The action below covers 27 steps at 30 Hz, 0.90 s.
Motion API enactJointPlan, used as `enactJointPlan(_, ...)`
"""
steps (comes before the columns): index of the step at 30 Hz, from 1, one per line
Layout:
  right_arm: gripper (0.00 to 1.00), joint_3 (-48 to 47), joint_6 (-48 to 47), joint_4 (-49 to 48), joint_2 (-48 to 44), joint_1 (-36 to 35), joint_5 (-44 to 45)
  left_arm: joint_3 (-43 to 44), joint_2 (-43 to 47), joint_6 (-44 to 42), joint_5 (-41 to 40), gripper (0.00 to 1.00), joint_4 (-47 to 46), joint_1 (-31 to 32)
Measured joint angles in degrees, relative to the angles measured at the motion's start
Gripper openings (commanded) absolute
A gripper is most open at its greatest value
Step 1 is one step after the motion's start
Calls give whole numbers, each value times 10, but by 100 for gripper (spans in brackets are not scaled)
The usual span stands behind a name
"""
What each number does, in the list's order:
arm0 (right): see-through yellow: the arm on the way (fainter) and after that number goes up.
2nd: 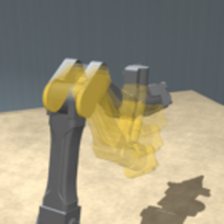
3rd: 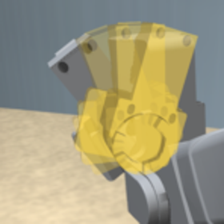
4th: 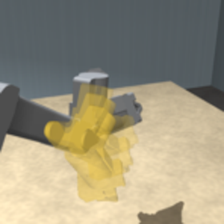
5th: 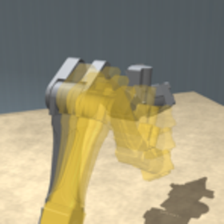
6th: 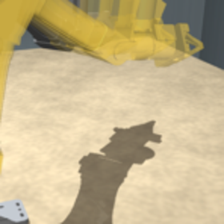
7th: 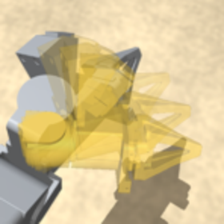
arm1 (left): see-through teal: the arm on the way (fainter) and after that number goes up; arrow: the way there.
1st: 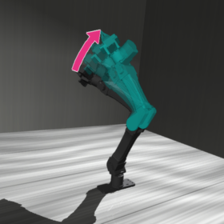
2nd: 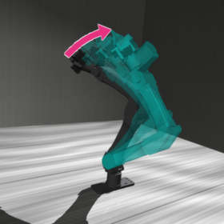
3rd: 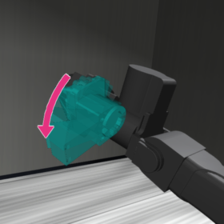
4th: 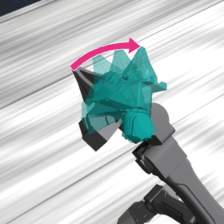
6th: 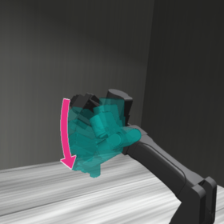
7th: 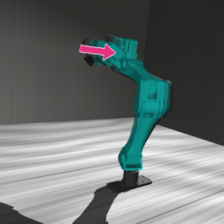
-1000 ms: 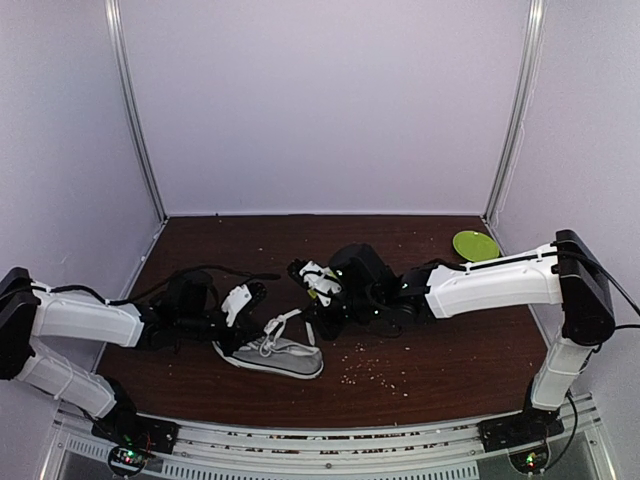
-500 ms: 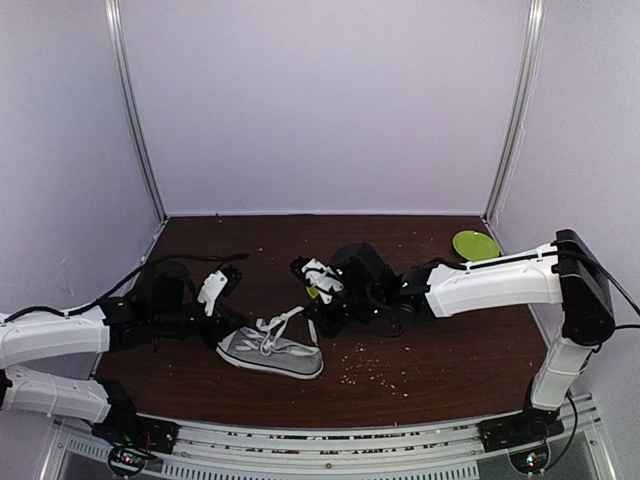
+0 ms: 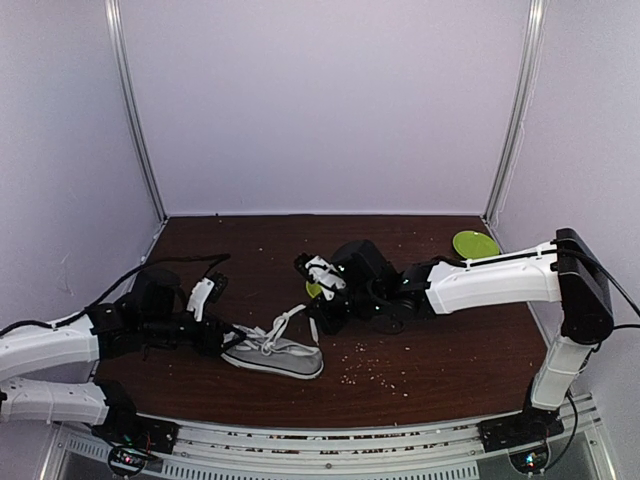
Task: Tie the shoes
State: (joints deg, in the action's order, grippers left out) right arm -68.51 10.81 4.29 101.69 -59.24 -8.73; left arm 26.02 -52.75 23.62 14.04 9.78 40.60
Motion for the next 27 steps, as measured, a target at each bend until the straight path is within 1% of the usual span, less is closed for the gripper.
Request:
enactJointPlan(3, 0, 0, 2, -4, 0, 1, -14, 10, -34, -76, -11, 54, -39, 0)
enactJointPlan(7, 0, 3, 8, -15, 0, 2, -31, 10, -75, -172, -16, 57, -115, -5)
enactJointPlan(10, 0, 3, 14, -18, 0, 4, -42, 11, -107, -214, -9, 57, -169, -11)
enactJointPlan(12, 0, 3, 14, -21, 0, 6, -48, 22, -144, -238, 13, 57, -188, -17)
enactJointPlan(15, 0, 3, 14, -24, 0, 8, -55, 46, -196, -258, 49, 56, -195, -21)
enactJointPlan(18, 0, 4, 14, -24, 0, 10, -59, 56, -225, -263, 80, 56, -196, -22)
enactJointPlan(22, 0, 5, 15, -26, 2, 14, -65, 55, -224, -262, 103, 55, -197, -22)
enactJointPlan(27, 0, 5, 16, -27, 12, 15, -70, 42, -203, -252, 122, 55, -201, -22)
